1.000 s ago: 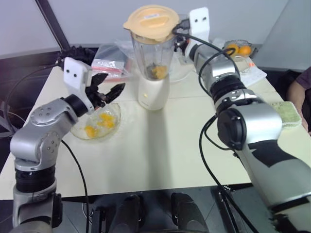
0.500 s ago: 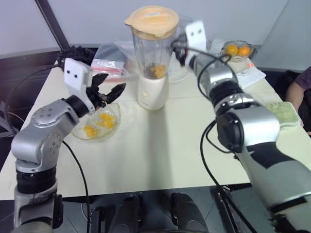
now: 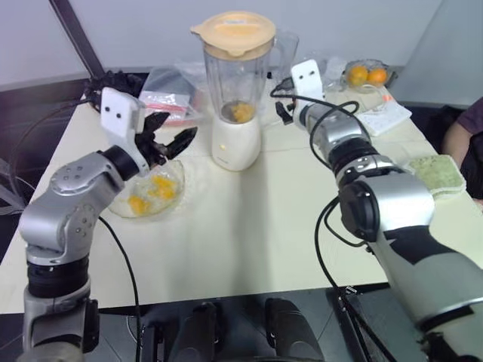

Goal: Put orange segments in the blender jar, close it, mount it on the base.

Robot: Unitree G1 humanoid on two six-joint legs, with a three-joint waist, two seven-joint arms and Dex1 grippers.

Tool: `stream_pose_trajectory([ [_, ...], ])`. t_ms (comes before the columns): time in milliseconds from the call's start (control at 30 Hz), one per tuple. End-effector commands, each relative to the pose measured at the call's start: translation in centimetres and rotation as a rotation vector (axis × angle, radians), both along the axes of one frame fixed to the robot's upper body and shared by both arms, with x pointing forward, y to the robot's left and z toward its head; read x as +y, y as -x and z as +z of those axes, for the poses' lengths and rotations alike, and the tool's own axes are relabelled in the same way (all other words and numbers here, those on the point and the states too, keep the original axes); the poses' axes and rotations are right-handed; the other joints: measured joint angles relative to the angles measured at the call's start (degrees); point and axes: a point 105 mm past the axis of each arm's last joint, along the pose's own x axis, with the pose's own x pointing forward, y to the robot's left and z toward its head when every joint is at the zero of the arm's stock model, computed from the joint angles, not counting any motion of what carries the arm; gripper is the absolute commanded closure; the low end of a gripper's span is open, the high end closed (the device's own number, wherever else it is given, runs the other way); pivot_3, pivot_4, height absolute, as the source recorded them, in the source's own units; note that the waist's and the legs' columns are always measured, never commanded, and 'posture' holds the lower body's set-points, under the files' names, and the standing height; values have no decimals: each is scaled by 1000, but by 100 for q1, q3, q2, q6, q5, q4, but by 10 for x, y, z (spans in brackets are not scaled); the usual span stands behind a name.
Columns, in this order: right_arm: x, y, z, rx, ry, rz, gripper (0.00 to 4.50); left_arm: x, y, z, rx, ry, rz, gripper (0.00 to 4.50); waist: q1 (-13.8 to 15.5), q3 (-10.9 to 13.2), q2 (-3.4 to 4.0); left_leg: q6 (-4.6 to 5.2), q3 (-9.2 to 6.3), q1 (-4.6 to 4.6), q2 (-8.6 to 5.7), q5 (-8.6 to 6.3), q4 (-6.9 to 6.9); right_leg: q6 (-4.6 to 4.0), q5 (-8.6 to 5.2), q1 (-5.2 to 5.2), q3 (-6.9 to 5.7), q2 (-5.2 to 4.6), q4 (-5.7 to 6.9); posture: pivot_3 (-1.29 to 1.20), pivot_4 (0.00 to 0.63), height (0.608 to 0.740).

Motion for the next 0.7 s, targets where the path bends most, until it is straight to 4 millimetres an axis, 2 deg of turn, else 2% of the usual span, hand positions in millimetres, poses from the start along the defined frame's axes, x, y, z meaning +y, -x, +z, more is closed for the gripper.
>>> stream_pose_trajectory([
  [33, -1, 0, 26, -85, 9, 27, 784, -4, 6, 9, -32, 0, -34, 843, -2, 0, 0, 0, 0, 0, 0, 0, 0, 0, 0, 0, 0, 0, -1, 0, 150, 740],
  [100, -2, 0, 22, -75, 3, 43, 784, -8, 7, 6, -19, 16, -53, 843, -2, 0, 0, 0, 0, 0, 0, 0, 0, 0, 0, 0, 0, 0, -1, 0, 150, 740],
  [200, -11, 4, -5, -20, 18, 95, 784, -27, 12, -14, 54, 22, -132, 843, 5, -2, -3, 0, -1, 1, 0, 0, 0, 0, 0, 4, -1, 0, -1, 0, 150, 740],
  [300, -22, 15, -29, 10, 22, 119, 784, -34, 15, -30, 105, 21, -166, 843, 24, -3, -5, 3, -3, 6, -1, -1, 2, 1, 0, 15, -3, -1, -9, 0, 150, 740],
  [400, -26, 47, -50, 20, -24, 175, 784, -35, 14, -45, 154, 22, -171, 843, 57, -2, -4, 4, -6, 2, 0, -2, 4, 1, 0, 13, -5, -2, -9, 0, 150, 740],
  [467, -19, 83, -60, 25, -101, 261, 784, -33, 13, -58, 182, 0, -168, 843, 50, -2, -1, 6, -7, 1, 1, -3, 1, 2, -1, 11, -6, -3, -7, 0, 150, 740],
  [500, -18, 100, -63, 24, -132, 287, 784, -31, 12, -63, 194, -5, -165, 843, 45, -1, 1, 8, -4, 1, 1, -4, 1, 2, -1, 8, -4, -2, -4, 0, 150, 740],
  [700, -27, 164, -57, -37, -257, 330, 784, -28, 14, -83, 238, -19, -177, 843, 18, -1, 1, 8, -5, 17, 8, -4, 9, -2, -5, 20, -5, 5, 1, 0, 150, 740],
])
